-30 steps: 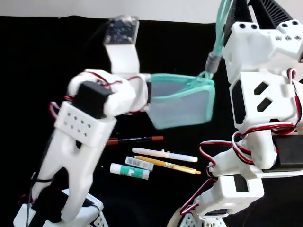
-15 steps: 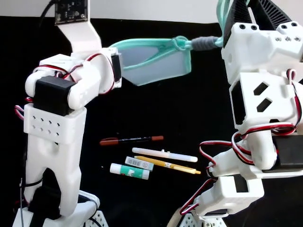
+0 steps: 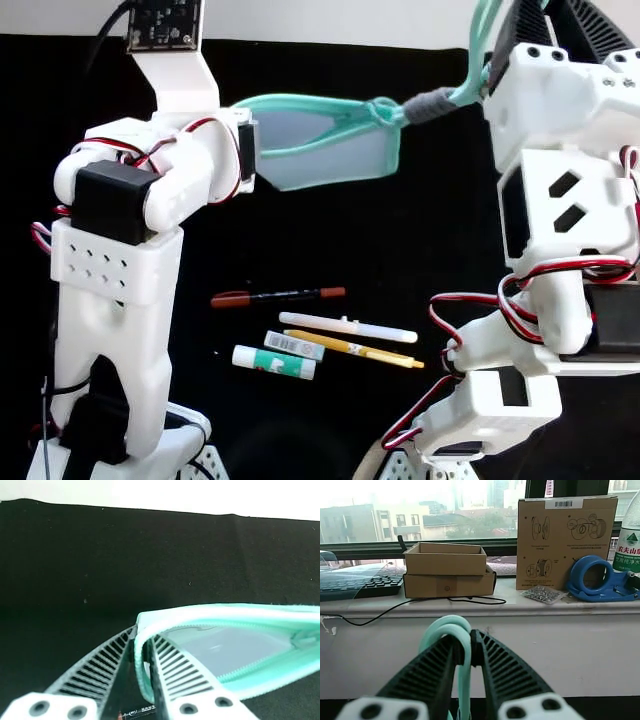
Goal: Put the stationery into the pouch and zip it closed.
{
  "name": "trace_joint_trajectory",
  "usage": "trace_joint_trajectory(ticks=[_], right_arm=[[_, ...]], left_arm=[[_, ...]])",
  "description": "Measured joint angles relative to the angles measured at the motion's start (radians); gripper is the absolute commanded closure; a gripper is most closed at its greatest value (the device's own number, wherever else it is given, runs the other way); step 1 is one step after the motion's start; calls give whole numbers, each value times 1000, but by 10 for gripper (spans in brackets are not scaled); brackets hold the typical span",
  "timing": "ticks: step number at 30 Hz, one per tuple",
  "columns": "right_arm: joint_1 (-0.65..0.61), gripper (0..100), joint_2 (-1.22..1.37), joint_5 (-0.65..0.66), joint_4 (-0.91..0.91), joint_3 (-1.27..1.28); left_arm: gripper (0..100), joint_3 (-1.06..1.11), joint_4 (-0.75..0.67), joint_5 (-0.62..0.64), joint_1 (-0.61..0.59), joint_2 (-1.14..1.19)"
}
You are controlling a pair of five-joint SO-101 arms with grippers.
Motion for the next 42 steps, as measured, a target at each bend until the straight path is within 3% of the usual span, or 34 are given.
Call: trace_joint_trajectory(ticks=[11, 29, 42], right_arm=[[44, 992, 0, 0, 44, 0], [328, 992, 0, 0, 150, 0], [420, 991, 0, 0, 150, 0]], left_arm=[[993, 0, 2, 0, 0, 0], [993, 0, 2, 0, 2, 0], [993, -3, 2, 2, 3, -2]])
